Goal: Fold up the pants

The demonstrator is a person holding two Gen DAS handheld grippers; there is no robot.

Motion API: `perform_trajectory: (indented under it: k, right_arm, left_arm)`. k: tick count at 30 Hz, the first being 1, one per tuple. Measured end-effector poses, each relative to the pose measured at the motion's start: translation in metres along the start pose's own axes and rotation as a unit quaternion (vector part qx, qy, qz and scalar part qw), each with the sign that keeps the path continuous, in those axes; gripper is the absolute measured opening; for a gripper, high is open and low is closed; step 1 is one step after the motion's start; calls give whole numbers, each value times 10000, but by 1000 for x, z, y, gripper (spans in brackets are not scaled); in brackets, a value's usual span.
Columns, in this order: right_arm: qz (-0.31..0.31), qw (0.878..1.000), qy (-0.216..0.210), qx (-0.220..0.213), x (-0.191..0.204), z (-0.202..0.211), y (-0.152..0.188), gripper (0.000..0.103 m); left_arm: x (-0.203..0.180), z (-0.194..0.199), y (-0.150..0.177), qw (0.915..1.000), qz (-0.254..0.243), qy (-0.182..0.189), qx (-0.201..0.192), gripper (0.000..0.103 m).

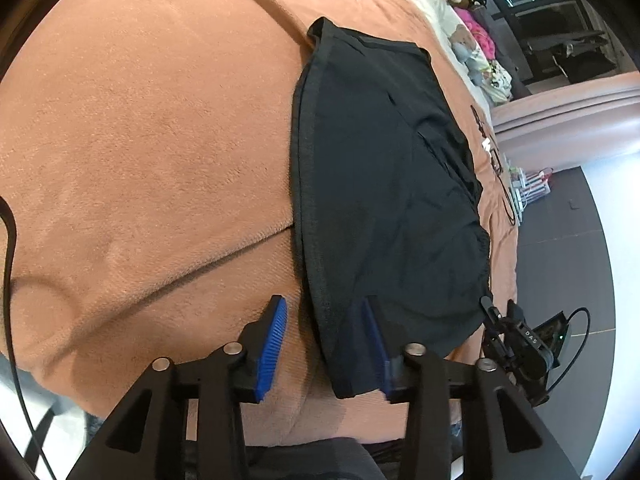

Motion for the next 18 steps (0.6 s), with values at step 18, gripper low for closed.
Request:
perform_trajectory:
  k: [18]
  right_arm:
    - [72,9993,-320,174,-7,-5,9,3]
  left_arm:
    - [-4,-28,0,9982,148,456,348,43]
Point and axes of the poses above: each gripper's, at about its wrist camera, not at the fingertips, and z roughly against the way its jaws point, x to its left, y to its underside, the point moved 9 cm from there along -z, roughly the way its jaws point, and after that the axes turned 13 degrees about z, right-handed, at the moved point
